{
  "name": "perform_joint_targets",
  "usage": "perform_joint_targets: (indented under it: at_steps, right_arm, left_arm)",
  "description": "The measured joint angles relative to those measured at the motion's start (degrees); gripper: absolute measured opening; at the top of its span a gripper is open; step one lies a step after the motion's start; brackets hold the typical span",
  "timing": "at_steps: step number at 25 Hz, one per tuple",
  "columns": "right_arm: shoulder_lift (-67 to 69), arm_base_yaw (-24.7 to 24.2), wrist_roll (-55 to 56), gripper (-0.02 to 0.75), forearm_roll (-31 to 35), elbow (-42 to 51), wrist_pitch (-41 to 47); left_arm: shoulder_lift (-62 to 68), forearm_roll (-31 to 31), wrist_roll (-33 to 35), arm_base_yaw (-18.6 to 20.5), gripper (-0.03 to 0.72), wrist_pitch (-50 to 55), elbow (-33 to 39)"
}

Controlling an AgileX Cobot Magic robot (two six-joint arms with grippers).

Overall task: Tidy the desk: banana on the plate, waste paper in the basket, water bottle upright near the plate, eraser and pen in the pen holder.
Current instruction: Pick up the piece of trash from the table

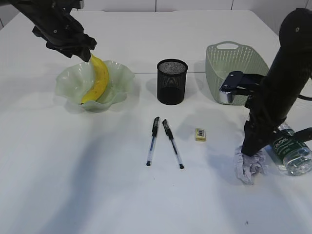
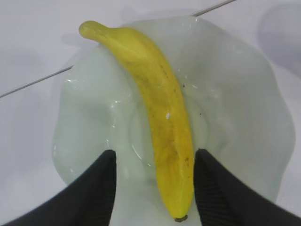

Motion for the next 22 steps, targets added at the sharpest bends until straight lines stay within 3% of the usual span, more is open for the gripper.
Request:
perform_joint_targets:
  at_steps: [18, 22]
  right_arm:
    - [5.18, 0.00, -0.67, 0.441, -0.24, -0.25, -1.05]
    - [5.40, 0.00, -0.67, 0.370, -0.24, -0.25, -1.05]
  left_arm:
    - [0.00, 0.00, 0.00, 0.00, 0.370, 2.62, 0.00]
    - [0.00, 0.00, 0.00, 0.00, 0.370, 2.62, 0.00]
